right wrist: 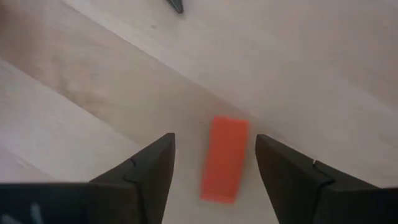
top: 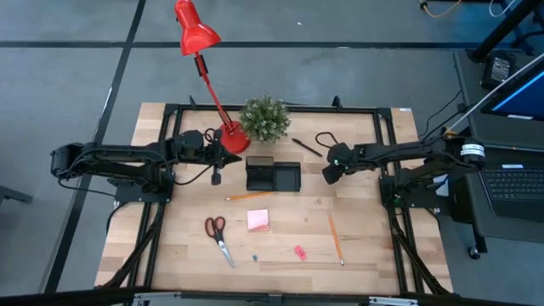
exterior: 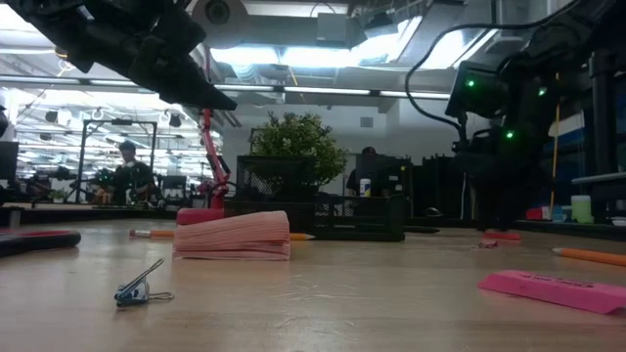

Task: Pick and place office supplies into organizer
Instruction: Put the orange eraser into the black desk organizer

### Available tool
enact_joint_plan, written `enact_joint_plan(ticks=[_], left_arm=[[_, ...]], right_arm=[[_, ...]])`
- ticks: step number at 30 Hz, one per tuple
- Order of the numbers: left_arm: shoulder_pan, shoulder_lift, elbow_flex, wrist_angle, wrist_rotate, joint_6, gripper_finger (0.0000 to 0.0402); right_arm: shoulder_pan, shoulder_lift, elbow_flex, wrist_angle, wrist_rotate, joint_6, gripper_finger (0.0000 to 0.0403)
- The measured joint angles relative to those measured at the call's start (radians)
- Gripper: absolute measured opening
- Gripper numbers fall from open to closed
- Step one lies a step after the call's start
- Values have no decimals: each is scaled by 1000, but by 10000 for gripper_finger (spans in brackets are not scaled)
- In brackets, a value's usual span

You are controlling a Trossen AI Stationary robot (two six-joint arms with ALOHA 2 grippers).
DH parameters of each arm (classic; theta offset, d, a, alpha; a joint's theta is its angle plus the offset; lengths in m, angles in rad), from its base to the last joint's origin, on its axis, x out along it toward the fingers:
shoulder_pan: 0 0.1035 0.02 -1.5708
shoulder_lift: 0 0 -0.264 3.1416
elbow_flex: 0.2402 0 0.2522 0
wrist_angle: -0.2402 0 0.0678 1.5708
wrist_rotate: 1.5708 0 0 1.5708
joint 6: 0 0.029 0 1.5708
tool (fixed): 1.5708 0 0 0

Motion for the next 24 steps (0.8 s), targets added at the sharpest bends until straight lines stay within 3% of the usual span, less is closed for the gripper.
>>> enact_joint_plan(ticks=[8,16,24], left_arm=[[0,0,0,0,0,0,2],[0,0,0,0,0,-1,2],[0,0,-11,-4,0,0,3]], right_arm=[[0,89,15,-15,-8,5,225],[1,81,101,-185,-79,3,225],[0,79,80,-137,-76,8,225]])
